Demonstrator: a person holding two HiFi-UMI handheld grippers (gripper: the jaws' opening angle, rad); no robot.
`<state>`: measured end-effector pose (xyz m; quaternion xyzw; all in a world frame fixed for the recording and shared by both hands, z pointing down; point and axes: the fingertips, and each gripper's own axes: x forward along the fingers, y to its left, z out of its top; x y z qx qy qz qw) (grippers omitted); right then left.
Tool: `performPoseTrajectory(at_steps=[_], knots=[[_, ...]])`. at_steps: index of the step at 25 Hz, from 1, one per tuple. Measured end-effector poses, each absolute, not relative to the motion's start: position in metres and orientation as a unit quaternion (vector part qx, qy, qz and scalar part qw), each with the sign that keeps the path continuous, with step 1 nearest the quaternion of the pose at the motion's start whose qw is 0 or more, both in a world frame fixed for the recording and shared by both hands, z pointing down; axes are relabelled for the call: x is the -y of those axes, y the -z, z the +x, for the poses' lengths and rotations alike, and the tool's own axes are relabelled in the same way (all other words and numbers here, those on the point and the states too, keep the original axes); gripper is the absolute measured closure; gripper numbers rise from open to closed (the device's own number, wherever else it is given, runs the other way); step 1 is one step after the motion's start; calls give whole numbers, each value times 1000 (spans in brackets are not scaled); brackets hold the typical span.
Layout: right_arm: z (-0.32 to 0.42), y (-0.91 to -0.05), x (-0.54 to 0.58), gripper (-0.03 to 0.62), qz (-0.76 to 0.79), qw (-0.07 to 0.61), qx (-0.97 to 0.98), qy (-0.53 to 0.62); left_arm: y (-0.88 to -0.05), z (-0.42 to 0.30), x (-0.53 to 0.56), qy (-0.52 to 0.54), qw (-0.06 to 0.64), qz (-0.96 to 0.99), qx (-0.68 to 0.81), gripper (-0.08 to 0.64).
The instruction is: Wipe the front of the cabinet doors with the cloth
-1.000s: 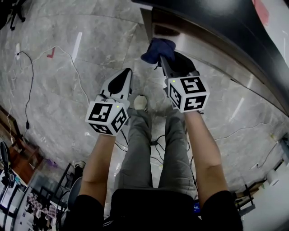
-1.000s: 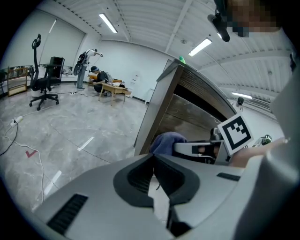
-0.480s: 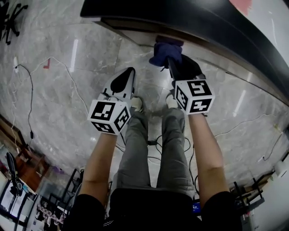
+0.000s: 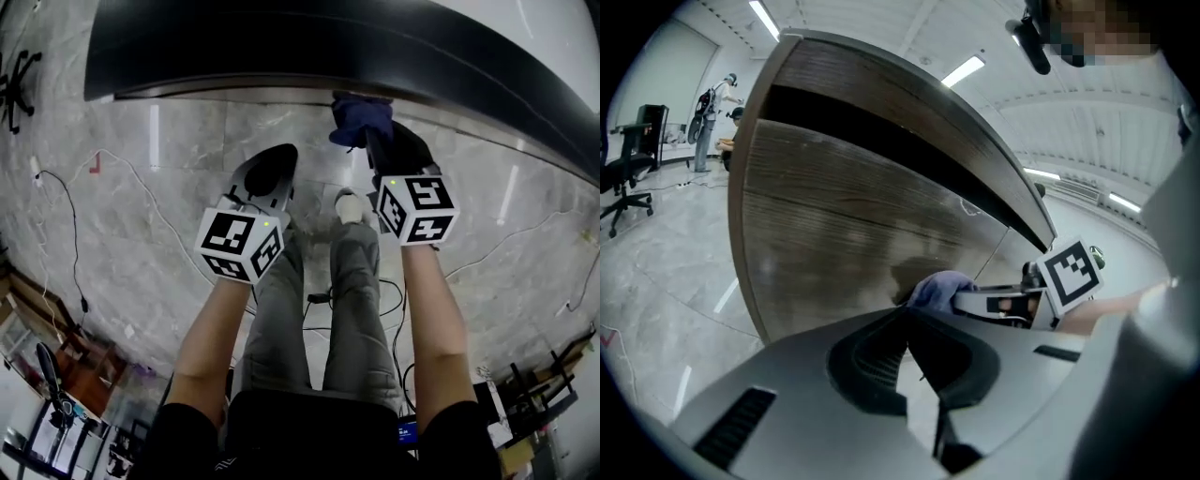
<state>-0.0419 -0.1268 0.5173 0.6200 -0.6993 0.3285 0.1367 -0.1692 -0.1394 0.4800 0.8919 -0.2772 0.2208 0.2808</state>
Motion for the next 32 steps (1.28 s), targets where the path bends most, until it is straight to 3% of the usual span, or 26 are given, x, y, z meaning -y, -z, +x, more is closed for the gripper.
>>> performPoseTrajectory(at_steps=[15, 32], knots=[[39, -510, 71, 522, 675, 98, 645, -345, -467, -85, 105, -218, 269, 916, 201, 552], [-129, -523, 108, 522, 558, 133, 742, -348, -484, -194, 148, -210, 286, 884, 303, 552]])
